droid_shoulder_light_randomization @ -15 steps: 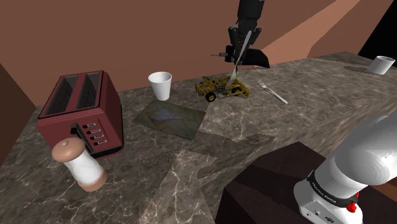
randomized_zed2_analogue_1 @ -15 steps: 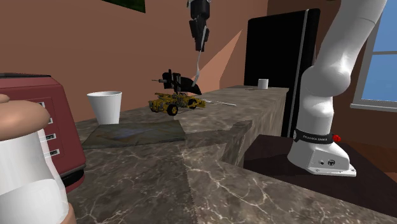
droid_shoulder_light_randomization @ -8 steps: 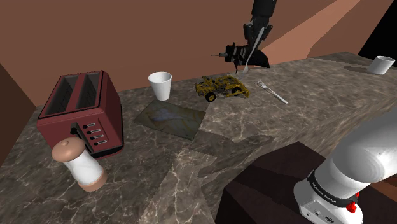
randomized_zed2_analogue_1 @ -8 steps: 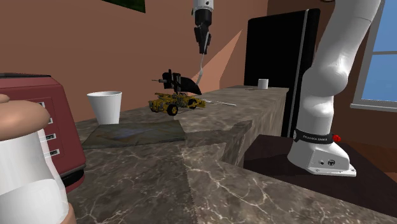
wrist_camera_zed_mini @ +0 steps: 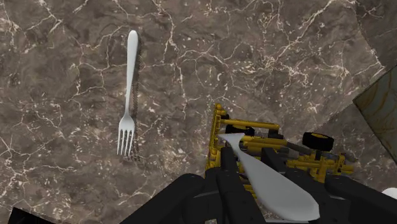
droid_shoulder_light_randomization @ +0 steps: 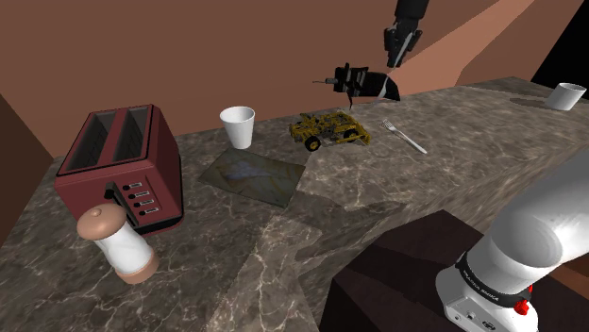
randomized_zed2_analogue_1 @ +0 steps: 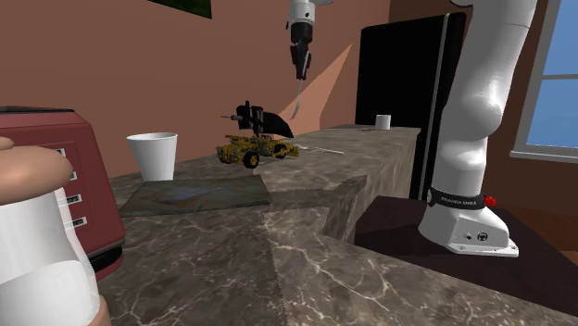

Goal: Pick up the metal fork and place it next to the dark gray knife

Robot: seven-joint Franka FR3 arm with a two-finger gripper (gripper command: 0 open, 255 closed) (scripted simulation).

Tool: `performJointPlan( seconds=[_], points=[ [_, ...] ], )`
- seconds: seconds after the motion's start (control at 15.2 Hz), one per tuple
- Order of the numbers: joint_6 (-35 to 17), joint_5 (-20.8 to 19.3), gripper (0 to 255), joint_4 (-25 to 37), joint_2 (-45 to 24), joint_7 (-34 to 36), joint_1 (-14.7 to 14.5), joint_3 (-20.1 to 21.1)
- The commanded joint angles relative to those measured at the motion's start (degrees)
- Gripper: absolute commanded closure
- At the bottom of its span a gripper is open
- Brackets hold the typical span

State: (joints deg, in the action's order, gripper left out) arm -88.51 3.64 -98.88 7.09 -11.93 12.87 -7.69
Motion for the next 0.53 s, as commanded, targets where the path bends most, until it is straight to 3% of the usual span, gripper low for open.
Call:
performJointPlan(
  seconds=[0.0,0.46],
  points=[
    [0.34,0.07,255,2.80,-2.64,-2.53,1.02,-1.42],
    [3.51,1.59,255,15.53,-13.09,-11.66,5.70,-6.10]
  ],
)
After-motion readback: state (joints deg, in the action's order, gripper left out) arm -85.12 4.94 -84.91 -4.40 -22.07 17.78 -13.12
